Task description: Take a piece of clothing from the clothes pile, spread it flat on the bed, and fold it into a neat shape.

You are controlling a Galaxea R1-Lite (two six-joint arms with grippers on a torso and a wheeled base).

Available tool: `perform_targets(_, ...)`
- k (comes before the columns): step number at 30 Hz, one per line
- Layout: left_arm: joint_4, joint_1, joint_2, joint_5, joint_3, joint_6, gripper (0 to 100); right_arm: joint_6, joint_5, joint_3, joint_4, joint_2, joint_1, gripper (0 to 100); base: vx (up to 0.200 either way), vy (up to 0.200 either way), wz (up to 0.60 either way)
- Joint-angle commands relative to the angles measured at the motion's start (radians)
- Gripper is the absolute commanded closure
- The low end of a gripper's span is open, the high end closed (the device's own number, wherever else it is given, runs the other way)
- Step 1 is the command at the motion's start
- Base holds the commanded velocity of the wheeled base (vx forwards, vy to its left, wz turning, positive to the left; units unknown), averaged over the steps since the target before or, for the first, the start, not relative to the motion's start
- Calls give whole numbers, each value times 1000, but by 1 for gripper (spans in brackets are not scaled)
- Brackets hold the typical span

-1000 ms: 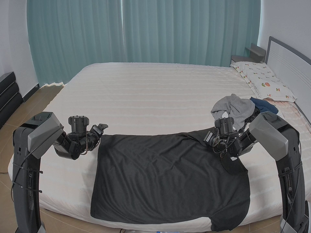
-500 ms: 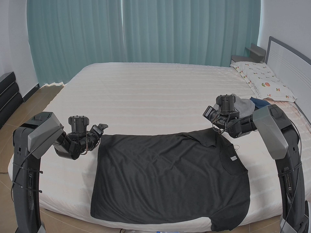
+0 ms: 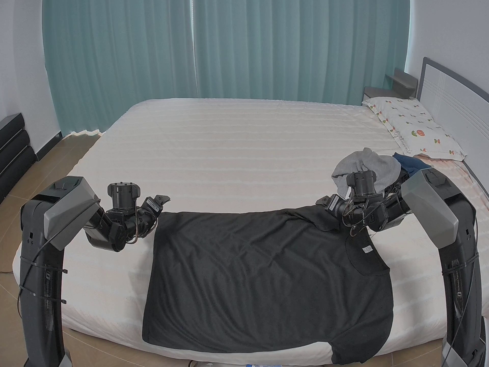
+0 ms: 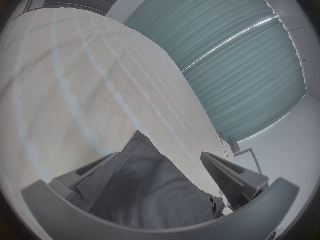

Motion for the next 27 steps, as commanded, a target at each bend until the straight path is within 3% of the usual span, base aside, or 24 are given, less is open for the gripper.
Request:
perform_targets(1,0,-1,7,0,-1,7,0,-1,10,45,1,-10,-10,0,0,0,0)
perform_targets(13,1,-1,8,0,-2,9,0,4,7,24,-4,35,-2,0,0,0,0)
perform_targets(14,1,-1,8,0,-4,9,0,2,7,25,-1,35,-2,100,0,0,0)
perform_targets(27,7,-1,8,0,-7,9,0,2,3,-19,16,50,1,100,0,0,0)
